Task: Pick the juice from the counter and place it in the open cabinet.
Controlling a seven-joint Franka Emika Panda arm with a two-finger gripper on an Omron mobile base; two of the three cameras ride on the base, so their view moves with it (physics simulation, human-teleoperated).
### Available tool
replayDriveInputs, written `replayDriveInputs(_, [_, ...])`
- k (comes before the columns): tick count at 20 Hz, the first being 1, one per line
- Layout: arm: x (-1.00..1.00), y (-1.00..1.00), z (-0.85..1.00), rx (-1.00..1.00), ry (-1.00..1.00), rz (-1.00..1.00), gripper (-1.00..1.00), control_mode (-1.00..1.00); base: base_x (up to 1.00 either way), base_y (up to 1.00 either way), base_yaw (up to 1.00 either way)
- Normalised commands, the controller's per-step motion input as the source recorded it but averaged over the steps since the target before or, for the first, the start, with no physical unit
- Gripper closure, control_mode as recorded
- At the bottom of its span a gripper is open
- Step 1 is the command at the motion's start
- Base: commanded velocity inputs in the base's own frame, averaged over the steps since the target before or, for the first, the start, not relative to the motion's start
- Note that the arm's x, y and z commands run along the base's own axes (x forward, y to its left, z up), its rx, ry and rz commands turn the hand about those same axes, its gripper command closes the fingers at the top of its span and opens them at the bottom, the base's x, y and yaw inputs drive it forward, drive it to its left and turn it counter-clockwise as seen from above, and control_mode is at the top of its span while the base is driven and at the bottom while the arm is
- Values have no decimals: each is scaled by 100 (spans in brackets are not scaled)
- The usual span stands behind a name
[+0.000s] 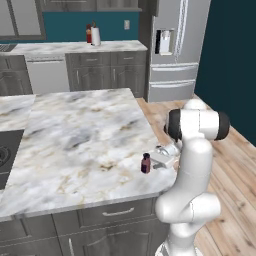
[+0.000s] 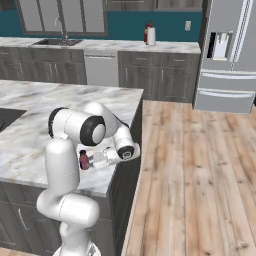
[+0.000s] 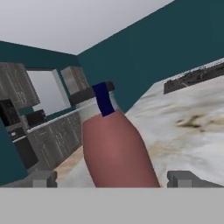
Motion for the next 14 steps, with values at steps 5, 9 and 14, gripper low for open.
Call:
replayDriveInputs(5, [-27,2,3,0,-5,0,-100,-100,0,0,0])
replayDriveInputs(9, [-20,5,17,0,-7,-1,-100,-100,0,0,0])
replayDriveInputs(14, [-10,2,30,0,-7,-2,-100,-100,0,0,0])
